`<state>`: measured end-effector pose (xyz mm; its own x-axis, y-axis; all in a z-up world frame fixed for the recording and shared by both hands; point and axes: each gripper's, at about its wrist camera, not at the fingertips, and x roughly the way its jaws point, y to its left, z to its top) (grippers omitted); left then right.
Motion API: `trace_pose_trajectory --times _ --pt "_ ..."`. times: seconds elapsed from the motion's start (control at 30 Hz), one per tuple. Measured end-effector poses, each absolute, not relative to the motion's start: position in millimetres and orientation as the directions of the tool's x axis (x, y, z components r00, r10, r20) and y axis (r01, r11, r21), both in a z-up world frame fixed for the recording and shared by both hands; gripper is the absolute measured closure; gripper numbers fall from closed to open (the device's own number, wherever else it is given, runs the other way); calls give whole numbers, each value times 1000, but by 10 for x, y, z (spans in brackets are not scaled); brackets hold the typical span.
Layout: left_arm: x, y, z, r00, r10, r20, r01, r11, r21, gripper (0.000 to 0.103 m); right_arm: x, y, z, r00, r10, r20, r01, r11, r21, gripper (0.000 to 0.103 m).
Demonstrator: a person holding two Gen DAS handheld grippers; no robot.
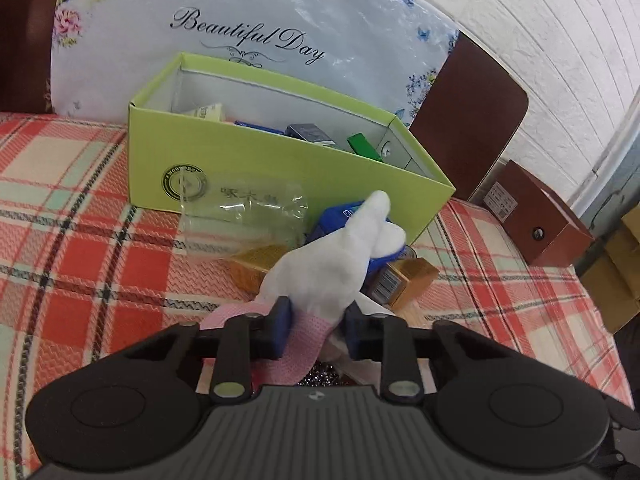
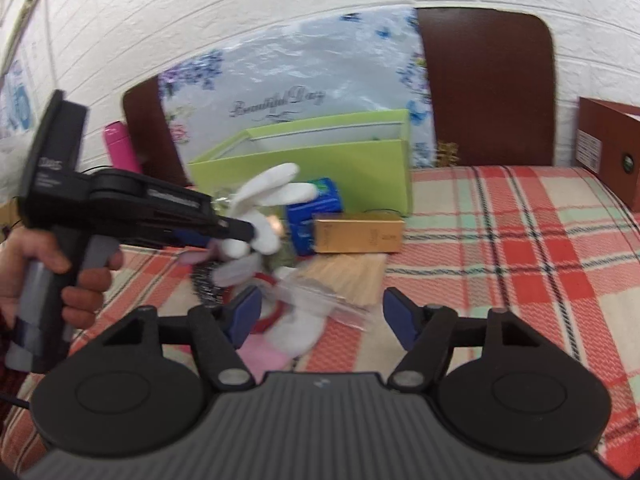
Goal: Organize objects
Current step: 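Grasp the white-pink glove with left tool while right tool grasps clear plastic tube, then carry the glove and plastic tube over the lime-green box and release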
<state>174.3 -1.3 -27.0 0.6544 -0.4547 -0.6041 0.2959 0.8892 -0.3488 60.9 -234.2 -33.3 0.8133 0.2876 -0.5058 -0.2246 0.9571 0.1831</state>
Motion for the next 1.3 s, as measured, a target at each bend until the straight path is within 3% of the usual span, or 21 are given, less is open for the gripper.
trace_pose_trajectory --times 0.07,0.3,0.33,0.43,0.47,0.7,0.9,1.03,1.1,1.17,1.3 --pt "1640 6 -217 665 -450 -596 313 892 -325 89 632 -2204 -299 801 329 -501 -280 944 173 42" --pt "1242 297 -18 702 -436 -563 303 899 -318 92 788 -1745 -302 783 372 -498 -389 918 74 51" --pt "1198 328 -3 704 -432 -564 300 901 -315 92 823 -1700 -325 779 372 -505 -394 917 68 53" --pt "1092 425 -11 695 -422 -582 285 905 -315 92 915 -1635 -406 762 360 -539 -395 917 54 75" --pt "1062 446 -26 689 -416 -594 283 908 -309 92 918 -1657 -419 764 346 -544 -380 923 52 77" --pt "810 440 -181 596 -451 -664 370 889 -271 92 563 -2257 -206 759 397 -516 -367 915 165 77" --pt "792 164 -384 537 -493 -685 430 858 -280 92 114 -2782 -349 732 290 -617 -271 954 126 77" --pt "790 -42 -433 513 -505 -695 471 842 -264 77 -33 -2914 -513 709 227 -667 -189 973 131 76" --pt "755 -50 -425 521 -496 -695 474 845 -248 66 -44 -2919 -521 716 224 -661 -173 974 143 69" --pt "709 35 -408 542 -485 -686 452 857 -249 44 -38 -2873 -503 729 225 -646 -181 974 136 59" --pt "654 280 -338 640 -415 -647 346 907 -240 29 51 -2781 -493 733 240 -636 -213 970 121 54"
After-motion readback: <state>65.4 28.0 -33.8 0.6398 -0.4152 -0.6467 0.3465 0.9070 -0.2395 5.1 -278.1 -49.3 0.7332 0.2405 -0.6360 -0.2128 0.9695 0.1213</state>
